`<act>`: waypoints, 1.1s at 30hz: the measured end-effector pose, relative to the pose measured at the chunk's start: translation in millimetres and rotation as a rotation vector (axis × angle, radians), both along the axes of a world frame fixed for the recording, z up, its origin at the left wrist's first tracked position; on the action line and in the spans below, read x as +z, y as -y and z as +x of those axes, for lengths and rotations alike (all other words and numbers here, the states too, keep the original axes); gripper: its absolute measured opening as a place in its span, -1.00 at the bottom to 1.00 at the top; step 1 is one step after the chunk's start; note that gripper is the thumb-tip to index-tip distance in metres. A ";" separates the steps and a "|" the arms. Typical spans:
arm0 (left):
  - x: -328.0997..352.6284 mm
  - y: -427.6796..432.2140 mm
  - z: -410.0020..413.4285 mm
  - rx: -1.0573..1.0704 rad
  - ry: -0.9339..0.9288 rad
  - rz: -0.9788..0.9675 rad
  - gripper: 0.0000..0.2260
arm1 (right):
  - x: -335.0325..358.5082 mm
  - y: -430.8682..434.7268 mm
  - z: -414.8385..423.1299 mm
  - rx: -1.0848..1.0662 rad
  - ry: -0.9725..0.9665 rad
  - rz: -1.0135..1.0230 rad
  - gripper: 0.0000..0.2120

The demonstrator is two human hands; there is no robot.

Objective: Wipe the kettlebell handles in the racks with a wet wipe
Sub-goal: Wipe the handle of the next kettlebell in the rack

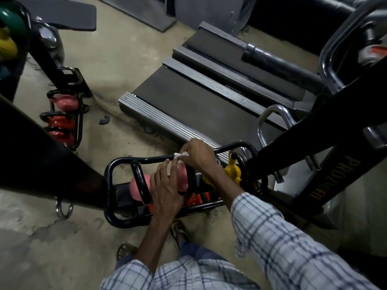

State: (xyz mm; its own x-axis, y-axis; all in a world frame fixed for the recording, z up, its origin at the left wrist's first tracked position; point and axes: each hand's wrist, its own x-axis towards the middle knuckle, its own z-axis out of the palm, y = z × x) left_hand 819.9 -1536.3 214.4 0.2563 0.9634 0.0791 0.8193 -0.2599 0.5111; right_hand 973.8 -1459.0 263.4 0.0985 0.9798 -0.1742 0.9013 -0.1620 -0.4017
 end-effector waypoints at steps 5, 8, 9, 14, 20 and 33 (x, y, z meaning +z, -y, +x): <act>2.2 0.3 -3.0 0.000 0.023 -0.014 -0.01 | -12.4 -31.1 14.0 -0.109 -0.169 -0.145 -0.86; 4.7 -0.4 -5.4 -0.027 0.037 -0.047 0.01 | -15.0 -16.9 18.5 -0.203 -0.320 -0.111 -0.88; 5.6 -1.1 -5.3 -0.034 0.038 -0.048 -0.01 | -13.1 -7.5 16.8 -0.225 -0.336 -0.055 -0.87; 6.7 -10.3 -5.0 -0.092 0.050 -0.075 0.02 | -13.3 58.8 4.4 -0.195 -0.345 0.309 -0.83; 8.9 -26.2 -9.3 -0.270 -0.056 -0.173 0.00 | -31.9 117.8 -7.8 0.007 -0.165 0.401 -0.96; 22.1 -39.0 -16.4 -0.321 -0.123 -0.231 -0.03 | -48.3 153.9 -20.1 -0.249 -0.443 0.473 -0.95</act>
State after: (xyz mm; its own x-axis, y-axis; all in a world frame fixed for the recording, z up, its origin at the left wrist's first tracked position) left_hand 803.5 -1497.3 236.5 0.5405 0.8220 -0.1796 0.7741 -0.4022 0.4888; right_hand 953.7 -1612.9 215.1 0.3486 0.9177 0.1905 0.5945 -0.0593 -0.8019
